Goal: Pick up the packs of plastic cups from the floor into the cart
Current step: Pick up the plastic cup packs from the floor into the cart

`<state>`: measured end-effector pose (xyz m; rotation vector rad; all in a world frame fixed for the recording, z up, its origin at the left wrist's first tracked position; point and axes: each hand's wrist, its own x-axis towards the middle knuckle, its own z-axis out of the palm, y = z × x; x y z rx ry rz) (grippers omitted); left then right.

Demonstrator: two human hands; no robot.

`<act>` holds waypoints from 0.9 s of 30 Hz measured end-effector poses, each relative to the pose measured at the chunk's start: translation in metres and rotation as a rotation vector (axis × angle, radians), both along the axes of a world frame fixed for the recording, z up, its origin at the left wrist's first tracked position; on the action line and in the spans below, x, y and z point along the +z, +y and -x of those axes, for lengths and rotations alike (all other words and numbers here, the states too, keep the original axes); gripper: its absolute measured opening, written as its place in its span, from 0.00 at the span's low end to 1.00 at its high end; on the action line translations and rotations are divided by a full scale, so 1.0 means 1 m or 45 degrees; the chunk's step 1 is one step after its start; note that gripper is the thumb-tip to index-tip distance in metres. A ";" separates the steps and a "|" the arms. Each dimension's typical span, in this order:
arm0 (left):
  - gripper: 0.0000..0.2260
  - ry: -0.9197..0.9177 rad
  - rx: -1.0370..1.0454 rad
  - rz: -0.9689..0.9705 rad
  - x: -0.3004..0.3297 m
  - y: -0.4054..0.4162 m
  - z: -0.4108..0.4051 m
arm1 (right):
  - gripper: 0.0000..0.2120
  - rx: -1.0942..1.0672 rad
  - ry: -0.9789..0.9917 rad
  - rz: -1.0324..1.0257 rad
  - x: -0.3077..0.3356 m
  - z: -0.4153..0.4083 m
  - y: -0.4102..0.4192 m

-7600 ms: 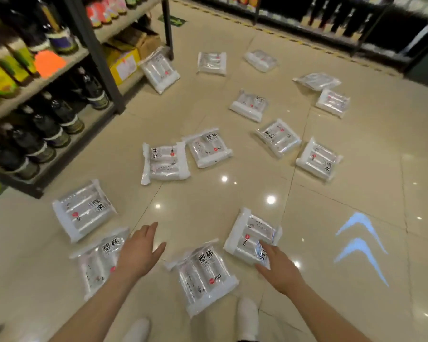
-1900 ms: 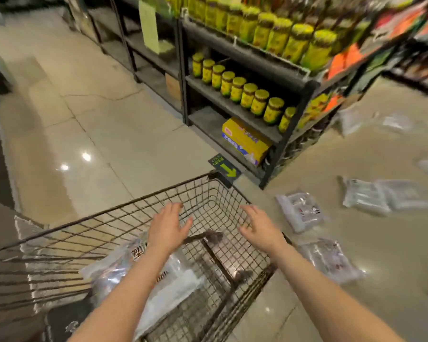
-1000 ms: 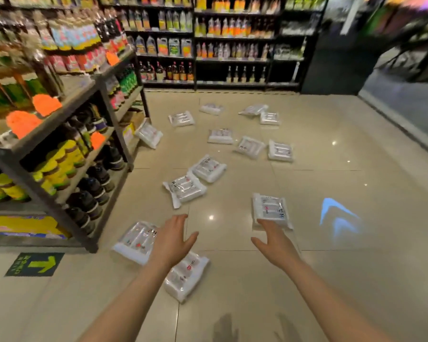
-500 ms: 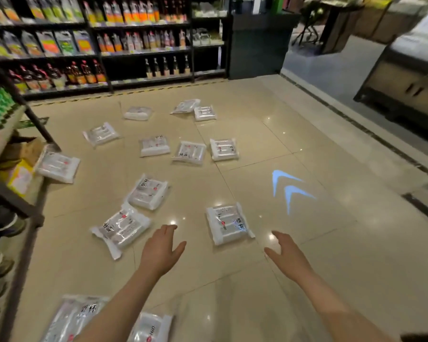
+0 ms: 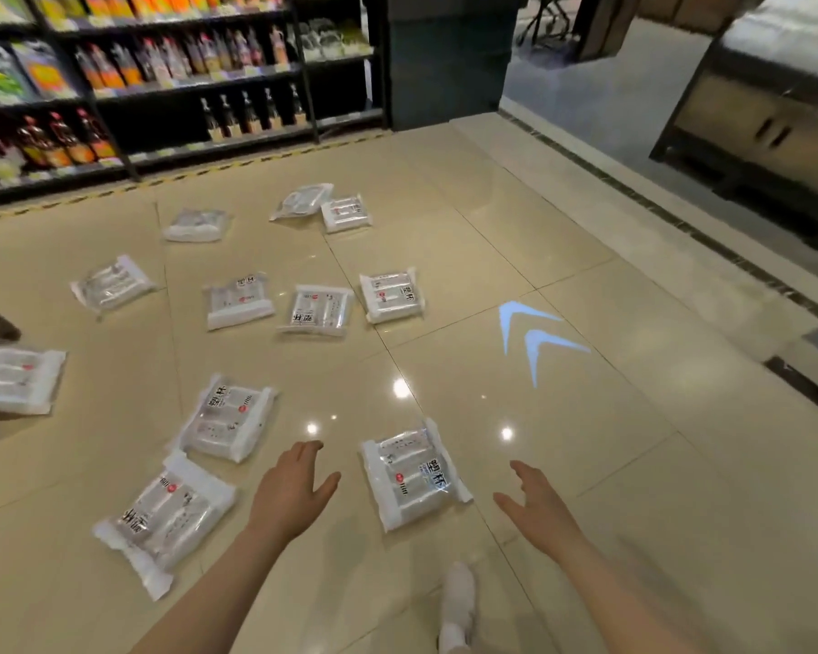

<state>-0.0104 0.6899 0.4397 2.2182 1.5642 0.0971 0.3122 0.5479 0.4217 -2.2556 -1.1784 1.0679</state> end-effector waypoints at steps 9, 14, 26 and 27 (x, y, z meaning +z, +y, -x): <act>0.23 0.059 -0.085 0.093 -0.017 0.131 -0.104 | 0.32 -0.207 0.108 0.162 -0.047 -0.064 0.088; 0.23 0.063 -0.258 0.118 -0.028 0.204 -0.144 | 0.33 -0.398 0.183 0.210 -0.068 -0.070 0.117; 0.23 0.242 -0.857 0.203 -0.150 0.402 -0.184 | 0.33 -1.234 0.375 0.204 -0.157 0.028 0.195; 0.23 0.241 -0.868 0.224 -0.167 0.409 -0.184 | 0.33 -1.277 0.396 0.212 -0.169 0.038 0.200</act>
